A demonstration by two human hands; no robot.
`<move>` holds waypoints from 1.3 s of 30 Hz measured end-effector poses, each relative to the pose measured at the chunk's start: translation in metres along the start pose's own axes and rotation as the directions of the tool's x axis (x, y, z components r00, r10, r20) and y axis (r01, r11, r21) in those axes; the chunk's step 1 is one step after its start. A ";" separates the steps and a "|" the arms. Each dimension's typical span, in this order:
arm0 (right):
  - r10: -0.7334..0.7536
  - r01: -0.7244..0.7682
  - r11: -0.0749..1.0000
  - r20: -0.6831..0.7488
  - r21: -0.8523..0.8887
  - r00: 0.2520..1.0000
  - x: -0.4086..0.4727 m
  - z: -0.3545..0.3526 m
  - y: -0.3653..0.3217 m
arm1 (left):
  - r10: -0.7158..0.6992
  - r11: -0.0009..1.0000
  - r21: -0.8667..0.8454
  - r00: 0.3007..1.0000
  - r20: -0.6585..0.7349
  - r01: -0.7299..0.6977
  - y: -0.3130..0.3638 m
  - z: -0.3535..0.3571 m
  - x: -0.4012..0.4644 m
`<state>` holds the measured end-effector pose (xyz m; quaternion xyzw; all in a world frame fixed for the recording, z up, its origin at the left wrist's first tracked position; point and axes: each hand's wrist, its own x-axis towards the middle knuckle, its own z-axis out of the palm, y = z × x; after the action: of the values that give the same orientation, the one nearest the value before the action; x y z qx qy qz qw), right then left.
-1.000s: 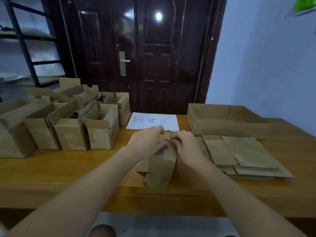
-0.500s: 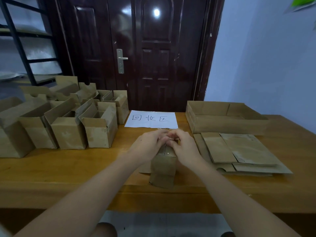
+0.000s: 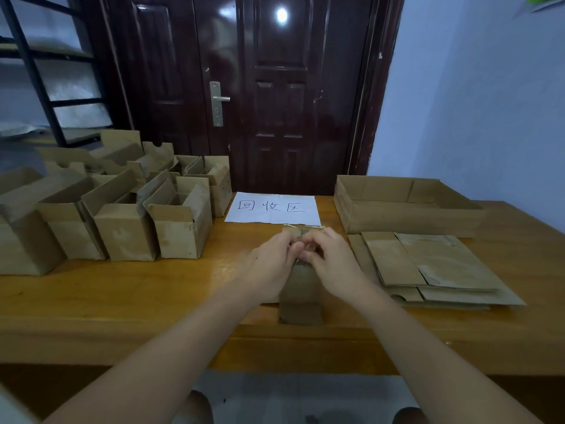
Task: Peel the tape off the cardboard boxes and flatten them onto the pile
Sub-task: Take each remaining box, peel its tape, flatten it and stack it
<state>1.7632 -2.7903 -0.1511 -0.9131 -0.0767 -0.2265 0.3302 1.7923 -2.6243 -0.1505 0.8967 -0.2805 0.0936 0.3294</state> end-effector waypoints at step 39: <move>-0.002 -0.026 0.990 0.202 0.137 0.979 -0.034 -0.027 0.009 | 0.106 0.964 -0.252 0.990 0.097 -0.078 0.004 -0.005 -0.024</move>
<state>1.7260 -2.8143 -0.1531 -0.9066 -0.1198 -0.1248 0.3850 1.7706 -2.6130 -0.1535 0.8383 -0.3490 0.0238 0.4183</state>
